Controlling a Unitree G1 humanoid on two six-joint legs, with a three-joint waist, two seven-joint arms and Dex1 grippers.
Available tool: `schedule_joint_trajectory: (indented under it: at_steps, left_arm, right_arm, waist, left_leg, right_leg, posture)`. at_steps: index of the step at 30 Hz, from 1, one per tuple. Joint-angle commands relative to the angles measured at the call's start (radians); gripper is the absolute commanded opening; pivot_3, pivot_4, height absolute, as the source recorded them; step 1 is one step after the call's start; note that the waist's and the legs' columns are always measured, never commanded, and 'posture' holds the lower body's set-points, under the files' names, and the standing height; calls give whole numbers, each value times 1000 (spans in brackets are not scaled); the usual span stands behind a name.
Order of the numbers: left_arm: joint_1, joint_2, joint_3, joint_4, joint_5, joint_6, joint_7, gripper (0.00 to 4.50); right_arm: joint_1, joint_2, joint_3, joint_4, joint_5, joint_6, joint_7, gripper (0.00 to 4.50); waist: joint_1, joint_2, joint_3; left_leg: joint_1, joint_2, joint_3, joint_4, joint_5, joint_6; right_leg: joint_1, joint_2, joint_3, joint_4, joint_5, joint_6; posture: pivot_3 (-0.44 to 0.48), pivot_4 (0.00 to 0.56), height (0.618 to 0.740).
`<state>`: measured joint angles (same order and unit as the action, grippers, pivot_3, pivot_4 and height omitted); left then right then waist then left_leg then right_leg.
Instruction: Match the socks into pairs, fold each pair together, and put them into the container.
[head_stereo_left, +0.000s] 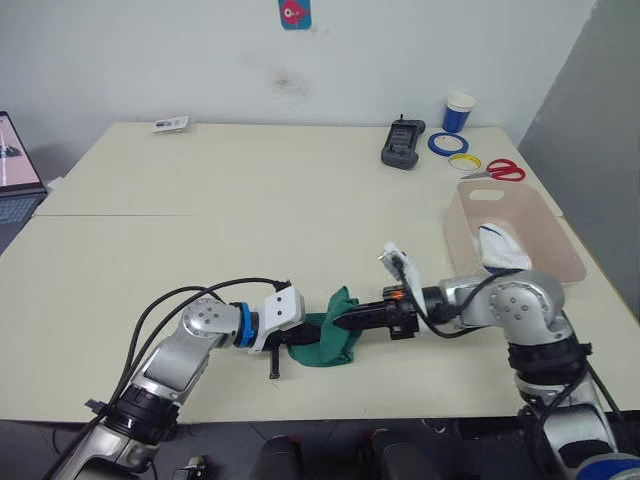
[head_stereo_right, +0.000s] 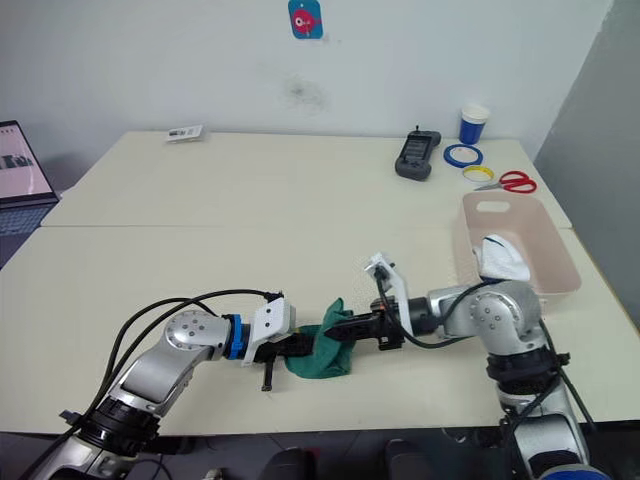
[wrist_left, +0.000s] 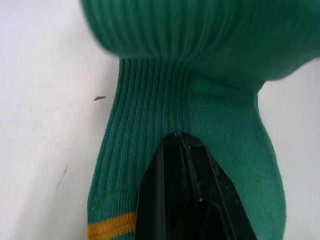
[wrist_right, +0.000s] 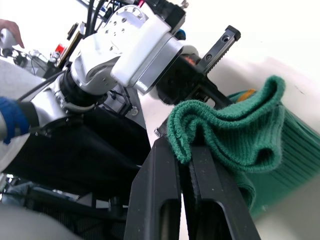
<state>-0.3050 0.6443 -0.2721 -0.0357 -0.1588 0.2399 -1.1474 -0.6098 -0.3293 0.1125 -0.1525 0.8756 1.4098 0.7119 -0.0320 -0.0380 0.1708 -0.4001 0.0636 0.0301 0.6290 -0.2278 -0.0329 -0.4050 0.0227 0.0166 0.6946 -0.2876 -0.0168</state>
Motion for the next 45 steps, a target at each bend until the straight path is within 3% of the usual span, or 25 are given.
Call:
schedule_joint_trajectory:
  at_steps: [1, 2, 3, 6, 10, 17, 22, 25, 31, 45]
  left_arm:
    - [21, 17, -2, 5, 11, 28, 6, 0]
    - [23, 19, 1, 1, 9, 33, 5, 0]
    - [24, 21, 4, -3, 8, 36, 4, 0]
    - [36, 33, 14, -16, 1, 45, 2, 0]
    - [40, 43, 20, -12, -4, 44, 4, 0]
    - [27, 37, 18, 7, -6, 38, 5, 0]
    - [18, 33, 11, 29, -5, 23, -1, 0]
    - [14, 31, 6, 37, -3, 17, -6, 0]
    - [-4, 28, 0, 58, 2, 6, -18, 0]
    - [3, 31, -3, 58, 6, 2, -15, 0]
  right_arm:
    - [-15, 34, 46, 46, -45, -80, 10, 52]
    - [-16, 40, 58, 60, -60, -102, 16, 52]
    - [-16, 42, 64, 68, -66, -115, 24, 571]
    - [-16, 43, 49, 57, -44, -113, 43, 1363]
    - [-16, 41, -13, 21, 31, -64, 60, 2827]
    - [20, -42, -93, -53, 148, -26, 125, 2827]
    - [79, -129, 27, -83, -99, -314, 119, 2827]
    - [99, -112, 83, -57, -206, -453, 107, 2238]
    - [114, -64, 153, -40, -293, -588, 137, 123]
    - [80, -32, 252, -78, -264, -501, 246, 56]
  waist:
    - [0, 0, 0]
    - [0, 0, 0]
    - [0, 0, 0]
    - [-1, 0, 0]
    - [-2, 0, 0]
    - [-2, 0, 0]
    - [-2, 0, 0]
    - [-4, 0, 0]
    - [-2, 0, 0]
    - [-2, 0, 0]
  left_leg:
    - [0, 0, 0, 0, 0, 0]
    - [0, 0, 0, 0, 0, 0]
    - [0, 0, 0, 0, 0, 0]
    - [0, 0, 0, 0, 0, 0]
    - [0, 0, -1, 0, 0, 0]
    - [0, 0, -1, 0, 0, 0]
    - [1, 0, 0, 0, 0, 0]
    - [1, 0, 0, 0, 0, 0]
    - [0, 0, 0, 0, 0, 0]
    - [1, 0, -1, 0, 0, 0]
  right_leg:
    - [0, 0, 0, 0, 0, 0]
    - [0, 0, 0, 0, 0, 0]
    - [0, 0, 0, 1, 0, 0]
    - [0, 0, 0, 0, 0, 0]
    - [0, 1, -1, 1, 0, 0]
    - [0, 1, 0, 1, 0, 0]
    - [0, 1, -1, 1, 0, 0]
    - [-1, 1, -1, 1, 0, 0]
    - [-1, 1, -1, 1, 0, 0]
    - [0, 1, -1, 1, 0, 0]
  posture:
    - [0, 150, 740]
    - [0, 150, 740]
    - [0, 150, 740]
    - [0, 150, 740]
    - [0, 150, 740]
    - [0, 150, 740]
    - [0, 150, 740]
    - [0, 150, 740]
    - [0, 150, 740]
    - [0, 150, 740]
